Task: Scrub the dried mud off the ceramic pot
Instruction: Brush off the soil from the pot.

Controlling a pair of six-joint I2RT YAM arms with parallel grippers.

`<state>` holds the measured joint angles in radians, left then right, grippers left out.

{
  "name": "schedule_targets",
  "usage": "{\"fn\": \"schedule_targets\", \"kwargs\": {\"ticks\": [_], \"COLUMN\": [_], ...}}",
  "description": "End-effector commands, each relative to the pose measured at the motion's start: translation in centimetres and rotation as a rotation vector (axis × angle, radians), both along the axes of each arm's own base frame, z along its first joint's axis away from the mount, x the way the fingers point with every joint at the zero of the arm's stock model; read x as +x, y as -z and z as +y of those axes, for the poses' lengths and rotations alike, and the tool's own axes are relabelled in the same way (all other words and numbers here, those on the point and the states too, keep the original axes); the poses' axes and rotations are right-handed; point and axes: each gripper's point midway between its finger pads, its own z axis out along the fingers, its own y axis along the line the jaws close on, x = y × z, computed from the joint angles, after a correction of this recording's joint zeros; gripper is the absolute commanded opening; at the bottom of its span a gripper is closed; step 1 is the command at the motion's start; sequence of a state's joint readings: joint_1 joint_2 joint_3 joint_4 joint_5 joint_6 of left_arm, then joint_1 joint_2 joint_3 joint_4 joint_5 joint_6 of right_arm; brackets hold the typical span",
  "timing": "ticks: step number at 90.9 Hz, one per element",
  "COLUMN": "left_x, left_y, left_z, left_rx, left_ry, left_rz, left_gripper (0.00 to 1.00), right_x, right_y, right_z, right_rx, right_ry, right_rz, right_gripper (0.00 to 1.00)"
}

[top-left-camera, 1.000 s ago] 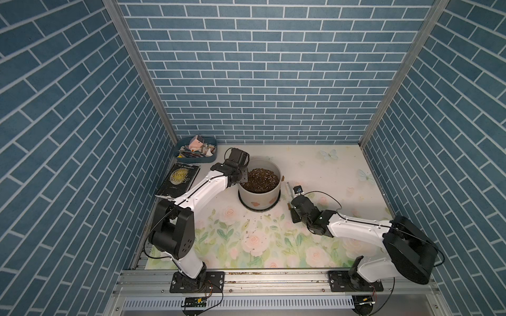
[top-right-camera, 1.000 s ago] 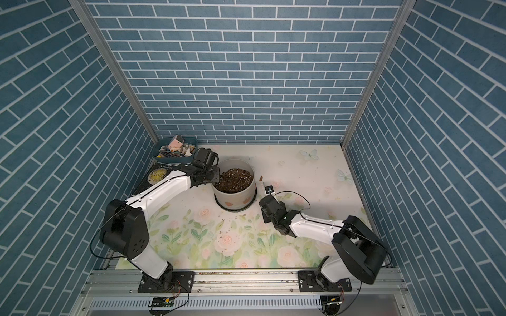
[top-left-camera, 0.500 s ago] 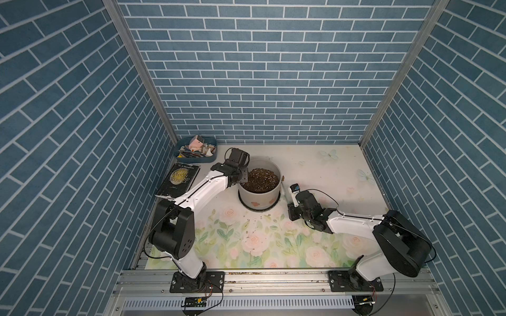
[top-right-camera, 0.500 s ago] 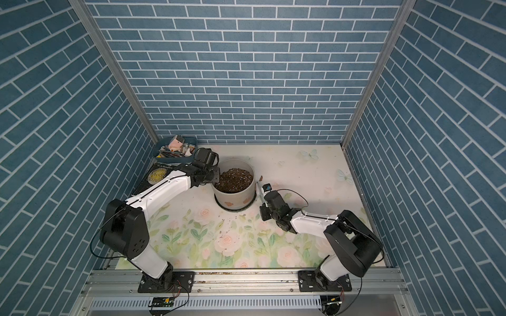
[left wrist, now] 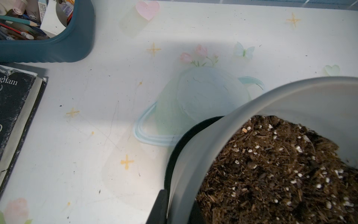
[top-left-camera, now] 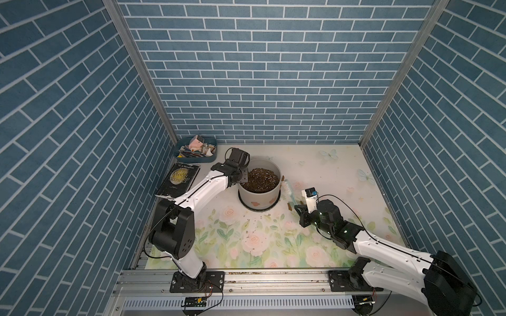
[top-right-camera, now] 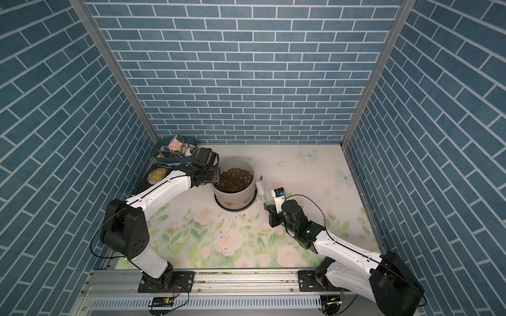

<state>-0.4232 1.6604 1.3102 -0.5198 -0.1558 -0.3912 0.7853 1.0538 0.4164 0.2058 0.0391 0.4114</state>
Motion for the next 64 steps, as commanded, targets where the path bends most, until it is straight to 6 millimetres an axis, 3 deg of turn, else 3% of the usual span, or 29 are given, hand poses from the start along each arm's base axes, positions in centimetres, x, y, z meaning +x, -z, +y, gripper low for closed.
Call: {"fn": "schedule_targets", "kwargs": {"ticks": [1, 12, 28, 41, 64], "left_x": [0.1, 0.0, -0.4, -0.4, -0.3], "left_y": [0.3, 0.6, 1.1, 1.0, 1.0], "left_z": [1.7, 1.6, 1.7, 1.7, 1.8], "left_rx": [0.042, 0.038, 0.035, 0.038, 0.040], "left_ry": [-0.060, -0.056, -0.052, -0.052, -0.057], "left_rz": [-0.003, 0.002, 0.011, 0.007, 0.005], "left_gripper": [0.00, 0.00, 0.00, 0.00, 0.00], "right_x": [1.2, 3.8, 6.6, 5.4, 2.3], "right_y": [3.8, 6.6, 7.2, 5.7, 2.3], "right_z": [-1.4, 0.0, 2.6, 4.5, 3.4], "right_rx": [-0.109, -0.150, -0.116, -0.055, 0.052], "right_ry": [0.096, 0.108, 0.068, -0.019, -0.064], "right_rz": [0.118, 0.187, 0.185, 0.155, 0.095], "right_gripper": [0.00, 0.00, 0.00, 0.00, 0.00]}}
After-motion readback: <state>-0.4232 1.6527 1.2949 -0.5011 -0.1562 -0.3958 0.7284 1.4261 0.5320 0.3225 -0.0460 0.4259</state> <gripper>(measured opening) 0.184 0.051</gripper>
